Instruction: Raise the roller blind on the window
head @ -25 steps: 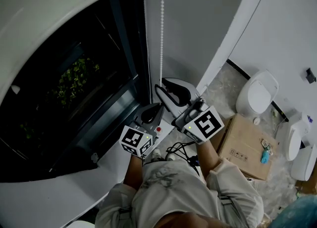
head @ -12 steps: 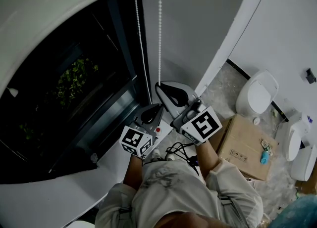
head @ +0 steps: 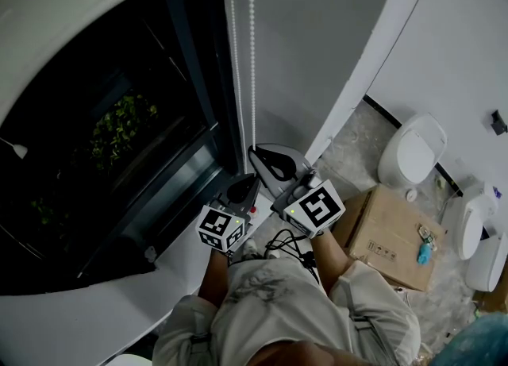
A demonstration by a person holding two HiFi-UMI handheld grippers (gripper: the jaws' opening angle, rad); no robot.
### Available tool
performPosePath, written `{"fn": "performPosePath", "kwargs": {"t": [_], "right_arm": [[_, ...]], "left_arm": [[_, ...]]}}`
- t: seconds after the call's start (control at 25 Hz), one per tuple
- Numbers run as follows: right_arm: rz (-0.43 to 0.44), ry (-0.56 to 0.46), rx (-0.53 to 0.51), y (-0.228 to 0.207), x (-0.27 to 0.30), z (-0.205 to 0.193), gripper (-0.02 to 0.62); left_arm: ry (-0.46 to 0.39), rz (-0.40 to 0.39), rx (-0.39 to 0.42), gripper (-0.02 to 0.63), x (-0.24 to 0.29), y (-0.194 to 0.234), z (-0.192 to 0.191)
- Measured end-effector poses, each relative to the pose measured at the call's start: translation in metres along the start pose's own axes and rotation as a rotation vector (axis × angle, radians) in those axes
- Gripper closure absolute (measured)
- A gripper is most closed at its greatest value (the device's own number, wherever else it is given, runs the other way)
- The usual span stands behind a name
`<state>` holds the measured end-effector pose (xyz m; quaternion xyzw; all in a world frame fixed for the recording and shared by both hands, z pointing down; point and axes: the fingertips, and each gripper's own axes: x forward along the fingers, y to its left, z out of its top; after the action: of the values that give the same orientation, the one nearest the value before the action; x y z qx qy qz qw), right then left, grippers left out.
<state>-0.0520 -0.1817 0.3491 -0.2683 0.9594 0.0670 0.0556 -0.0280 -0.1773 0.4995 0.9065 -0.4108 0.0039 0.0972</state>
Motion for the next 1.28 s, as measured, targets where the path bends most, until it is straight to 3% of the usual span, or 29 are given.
{"fn": "performPosePath", "kwargs": {"t": [0.44, 1.04, 1.28], "right_arm": [[-0.017, 0.108, 0.035, 0.005, -0.011, -0.042, 0.583], [-0.044, 0.184, 0.063, 0.012, -0.022, -0.085, 0.584], [-0.045, 0.192, 0.064, 0.014, -0.027, -0.09, 0.584]], "left_arm": [[0.041, 0.004, -0.035, 0.591, 0.005, 0.002, -0.035], [0.126, 0.012, -0.071, 0.591, 0.005, 0.004, -0.086], [0.125, 0.007, -0.087, 0.591, 0.003, 0.001, -0.089]]}}
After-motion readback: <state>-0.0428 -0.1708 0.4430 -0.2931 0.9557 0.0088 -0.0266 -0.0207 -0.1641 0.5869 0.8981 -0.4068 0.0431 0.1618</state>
